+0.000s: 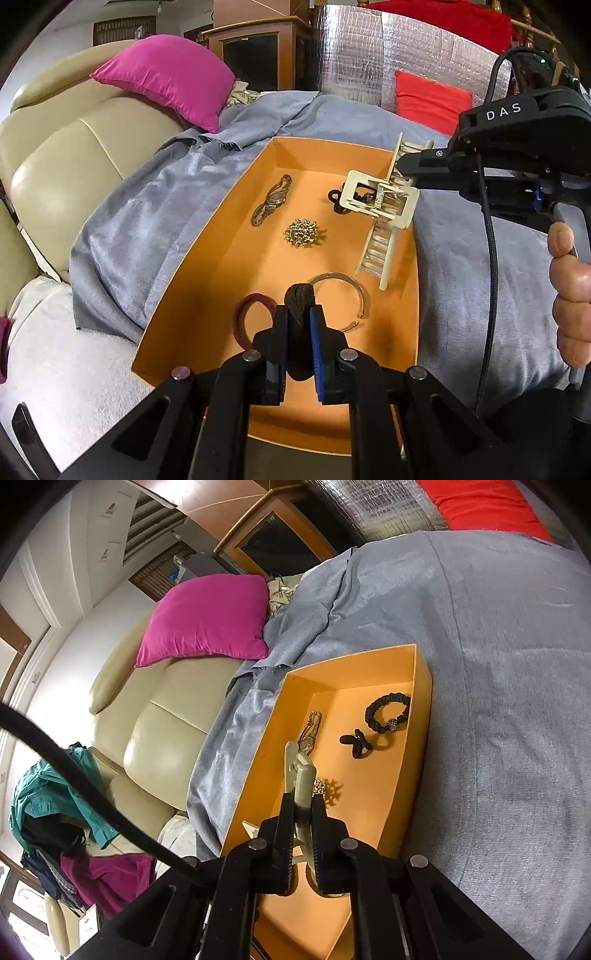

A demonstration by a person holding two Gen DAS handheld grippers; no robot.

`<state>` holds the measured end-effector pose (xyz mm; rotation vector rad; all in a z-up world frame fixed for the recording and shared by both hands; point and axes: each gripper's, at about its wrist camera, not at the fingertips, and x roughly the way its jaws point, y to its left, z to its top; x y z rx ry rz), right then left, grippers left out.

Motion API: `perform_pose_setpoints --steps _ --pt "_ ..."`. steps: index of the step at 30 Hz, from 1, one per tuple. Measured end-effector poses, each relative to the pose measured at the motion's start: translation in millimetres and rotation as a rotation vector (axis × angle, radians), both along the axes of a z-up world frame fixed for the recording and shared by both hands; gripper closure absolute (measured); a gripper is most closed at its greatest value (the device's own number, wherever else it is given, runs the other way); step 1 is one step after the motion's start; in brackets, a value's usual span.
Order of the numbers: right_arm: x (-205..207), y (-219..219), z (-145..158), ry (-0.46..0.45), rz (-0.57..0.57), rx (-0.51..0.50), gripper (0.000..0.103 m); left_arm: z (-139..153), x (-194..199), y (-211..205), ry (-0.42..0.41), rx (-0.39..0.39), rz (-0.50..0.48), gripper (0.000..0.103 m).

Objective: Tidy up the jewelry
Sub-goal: 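Carry the hair claw and black ring with both grippers over the orange box, then lower the hair claw and black ring into the box and open both grippers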

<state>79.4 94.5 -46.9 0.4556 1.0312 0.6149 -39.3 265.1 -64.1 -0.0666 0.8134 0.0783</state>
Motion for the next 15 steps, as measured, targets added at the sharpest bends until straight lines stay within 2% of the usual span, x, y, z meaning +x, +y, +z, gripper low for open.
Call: perform_pose_setpoints --steps 15 --pt "7.7 -1.3 -11.4 0.023 -0.006 -0.01 0.093 -8.8 8.0 -2.5 0.036 0.009 0.013 0.091"
